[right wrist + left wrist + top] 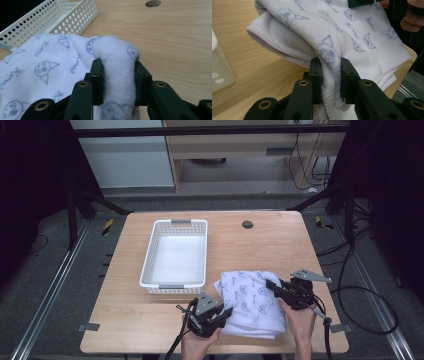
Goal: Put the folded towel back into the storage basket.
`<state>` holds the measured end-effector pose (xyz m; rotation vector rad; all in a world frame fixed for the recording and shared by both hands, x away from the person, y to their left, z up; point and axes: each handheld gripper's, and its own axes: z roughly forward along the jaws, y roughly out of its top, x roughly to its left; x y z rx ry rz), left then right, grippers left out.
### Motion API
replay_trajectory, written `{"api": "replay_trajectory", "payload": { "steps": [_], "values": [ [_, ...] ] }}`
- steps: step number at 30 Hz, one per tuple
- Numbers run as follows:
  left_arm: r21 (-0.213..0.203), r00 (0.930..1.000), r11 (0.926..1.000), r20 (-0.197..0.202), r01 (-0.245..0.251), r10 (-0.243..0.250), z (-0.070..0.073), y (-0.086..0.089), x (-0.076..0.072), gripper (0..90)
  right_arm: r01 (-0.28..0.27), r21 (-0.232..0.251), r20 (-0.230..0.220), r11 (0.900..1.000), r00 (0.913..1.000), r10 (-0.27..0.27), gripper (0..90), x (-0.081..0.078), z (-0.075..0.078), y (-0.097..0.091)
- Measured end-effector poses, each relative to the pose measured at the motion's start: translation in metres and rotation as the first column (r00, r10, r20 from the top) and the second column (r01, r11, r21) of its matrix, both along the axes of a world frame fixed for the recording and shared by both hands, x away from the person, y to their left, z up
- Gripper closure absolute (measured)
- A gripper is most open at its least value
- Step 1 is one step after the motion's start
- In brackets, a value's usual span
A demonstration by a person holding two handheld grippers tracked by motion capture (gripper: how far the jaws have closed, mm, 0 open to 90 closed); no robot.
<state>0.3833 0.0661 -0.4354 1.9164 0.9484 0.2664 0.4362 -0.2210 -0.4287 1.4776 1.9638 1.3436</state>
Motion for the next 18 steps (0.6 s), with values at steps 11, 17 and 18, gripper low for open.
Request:
{"api": "replay_trajectory", "payload": {
  "steps": [11,17,18],
  "values": [
    [0.001,0.9995,1.0,0.031,-0.008,0.008,0.02,0.01,0.007,73.9,-0.003,-0.015,0.066,0.9999,0.9978,0.004,67.1,0.002,0.026,0.011],
    [0.001,0.9983,0.9998,0.055,-0.018,0.018,0.031,0.016,0.009,73.9,-0.005,-0.024,0.104,0.9997,0.9945,0.008,67.1,0.004,0.039,0.018],
    [0.001,0.9983,0.9998,0.055,-0.018,0.018,0.031,0.016,0.009,73.9,-0.005,-0.024,0.104,0.9997,0.9945,0.008,67.1,0.004,0.039,0.018]
  ]
}}
